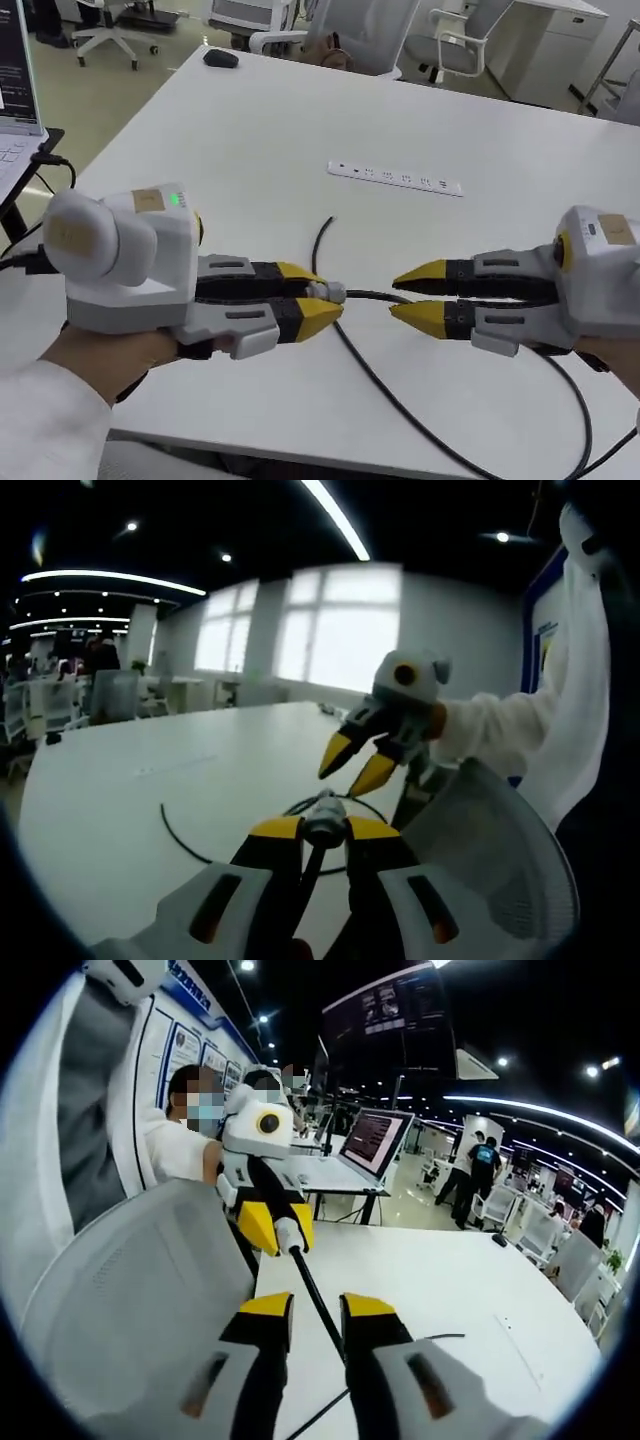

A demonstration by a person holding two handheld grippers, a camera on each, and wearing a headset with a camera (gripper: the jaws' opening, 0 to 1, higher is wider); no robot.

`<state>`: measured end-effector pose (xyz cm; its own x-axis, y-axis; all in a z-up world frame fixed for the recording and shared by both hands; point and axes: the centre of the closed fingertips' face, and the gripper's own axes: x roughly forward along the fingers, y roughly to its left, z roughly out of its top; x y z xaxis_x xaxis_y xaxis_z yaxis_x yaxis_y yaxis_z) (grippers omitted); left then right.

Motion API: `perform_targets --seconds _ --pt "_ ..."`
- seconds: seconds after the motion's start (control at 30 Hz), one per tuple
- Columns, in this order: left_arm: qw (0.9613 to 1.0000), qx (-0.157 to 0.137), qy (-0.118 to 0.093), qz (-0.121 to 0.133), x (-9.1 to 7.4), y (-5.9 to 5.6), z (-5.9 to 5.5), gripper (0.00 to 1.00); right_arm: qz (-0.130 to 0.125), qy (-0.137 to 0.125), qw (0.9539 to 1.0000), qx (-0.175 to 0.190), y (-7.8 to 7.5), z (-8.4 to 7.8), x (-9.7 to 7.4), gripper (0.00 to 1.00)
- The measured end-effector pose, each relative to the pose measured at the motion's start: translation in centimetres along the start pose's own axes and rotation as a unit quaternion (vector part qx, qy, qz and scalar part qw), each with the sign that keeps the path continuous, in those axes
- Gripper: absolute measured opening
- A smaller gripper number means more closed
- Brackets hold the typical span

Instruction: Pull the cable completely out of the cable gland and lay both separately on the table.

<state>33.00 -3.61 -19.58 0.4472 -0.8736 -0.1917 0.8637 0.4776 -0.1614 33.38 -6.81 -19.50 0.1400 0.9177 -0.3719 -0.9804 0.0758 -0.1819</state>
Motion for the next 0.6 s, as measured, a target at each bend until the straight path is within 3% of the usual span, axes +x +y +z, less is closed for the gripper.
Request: perform_targets --seconds 0.13,0.23,0.33,0.47,0.6 --pt "1.0 -0.003 -0.008 -0.002 -0.1 0.0 0.3 0.17 0.019 0.007 0.9994 -0.027 0.6 0.7 1.7 0.27" --pt "1.0 -0.002 -0.008 -0.002 -0.1 0.0 0.3 0.17 0.036 0.008 0.9988 -0.034 0.8 1.1 2.7 0.24" --pt "1.0 -0.003 -0.009 0.0 -0.2 0.0 0.4 0.17 0.045 0.029 0.9972 -0.052 1.1 0.9 3.4 0.2" --pt "1.0 -0.001 -0.007 -0.001 -0.2 0.0 0.3 0.17 0.046 0.029 0.9961 -0.07 1.2 1.4 3.4 0.06" --pt "1.0 0.003 -0.006 0.001 -0.2 0.1 0.4 0.17 0.055 0.038 0.9956 -0.066 1.3 1.2 3.3 0.05"
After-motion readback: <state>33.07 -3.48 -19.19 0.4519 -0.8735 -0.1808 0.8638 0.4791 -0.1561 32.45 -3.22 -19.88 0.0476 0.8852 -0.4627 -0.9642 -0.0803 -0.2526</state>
